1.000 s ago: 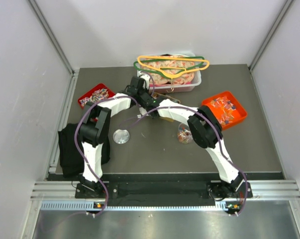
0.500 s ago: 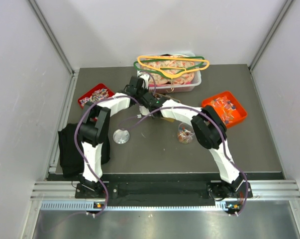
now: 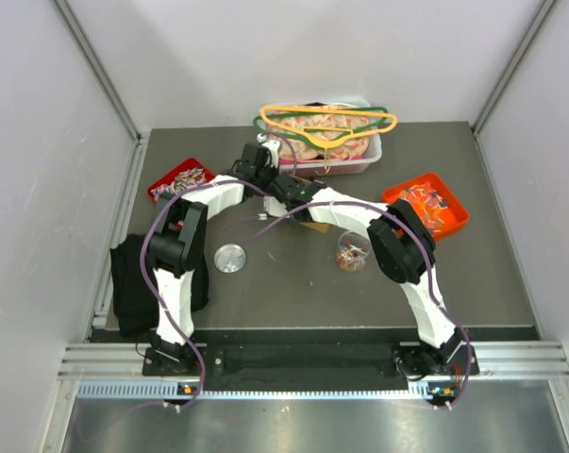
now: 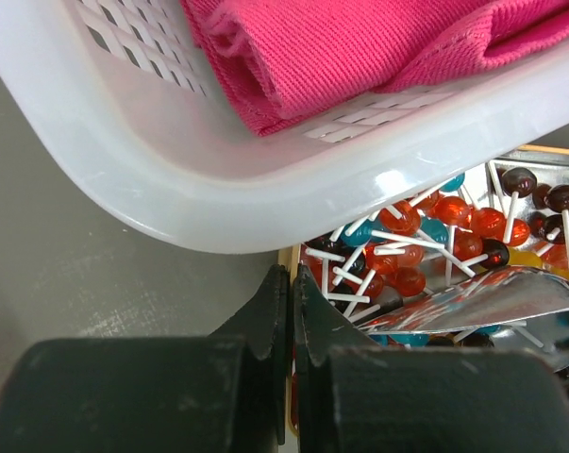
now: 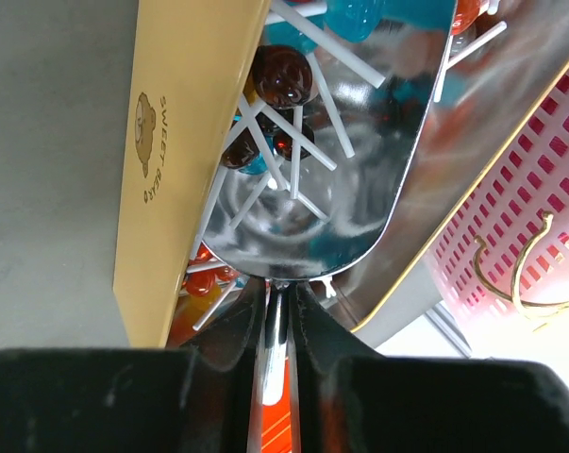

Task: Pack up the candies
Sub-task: Scoop the fake candies from the storage box.

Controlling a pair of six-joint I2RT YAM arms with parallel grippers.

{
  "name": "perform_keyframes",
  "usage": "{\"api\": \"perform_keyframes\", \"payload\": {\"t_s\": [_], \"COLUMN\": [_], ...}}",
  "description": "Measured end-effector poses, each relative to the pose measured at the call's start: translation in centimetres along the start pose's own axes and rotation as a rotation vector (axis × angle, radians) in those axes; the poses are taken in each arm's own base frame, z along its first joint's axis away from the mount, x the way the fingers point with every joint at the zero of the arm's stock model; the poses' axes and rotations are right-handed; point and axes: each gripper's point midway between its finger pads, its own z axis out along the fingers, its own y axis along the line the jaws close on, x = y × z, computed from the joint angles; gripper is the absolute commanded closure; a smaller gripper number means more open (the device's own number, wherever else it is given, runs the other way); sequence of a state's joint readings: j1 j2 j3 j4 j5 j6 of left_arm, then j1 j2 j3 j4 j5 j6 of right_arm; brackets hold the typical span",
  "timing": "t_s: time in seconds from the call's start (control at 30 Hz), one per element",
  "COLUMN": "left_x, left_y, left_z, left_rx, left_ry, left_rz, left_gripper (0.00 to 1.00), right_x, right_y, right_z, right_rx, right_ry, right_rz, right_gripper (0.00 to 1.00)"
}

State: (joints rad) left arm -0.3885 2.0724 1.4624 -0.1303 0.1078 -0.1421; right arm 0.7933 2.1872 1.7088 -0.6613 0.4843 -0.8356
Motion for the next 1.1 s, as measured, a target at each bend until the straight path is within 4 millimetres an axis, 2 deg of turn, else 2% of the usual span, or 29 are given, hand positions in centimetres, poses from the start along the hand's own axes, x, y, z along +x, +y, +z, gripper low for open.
{"api": "perform_keyframes", "payload": {"t_s": [0.93,1.07,1.1], "left_x": [-0.7,-1.0,-1.0], "left_y": [-0.2,-0.2,-0.1], "left_z": [0.0,0.0,0.0], "left_rx": [0.025,0.028,0.028], "left_ry": [-0.021,-0.032,-0.032], "left_rz": [-0.007,-0.007,-0.007], "left_gripper": [1.00,0.91,0.85], "right_x": [0.1,0.0,0.0], "right_y": [-0.7,-1.1,-1.1], "right_z": [0.0,0.1,0.1], "right_rx": [0.036,0.052,0.054], "right_ry": [0.000,0.000,-0.001], "right_rz": [0.033,0.025,0.025], "right_gripper": [1.00,1.00,1.00]}}
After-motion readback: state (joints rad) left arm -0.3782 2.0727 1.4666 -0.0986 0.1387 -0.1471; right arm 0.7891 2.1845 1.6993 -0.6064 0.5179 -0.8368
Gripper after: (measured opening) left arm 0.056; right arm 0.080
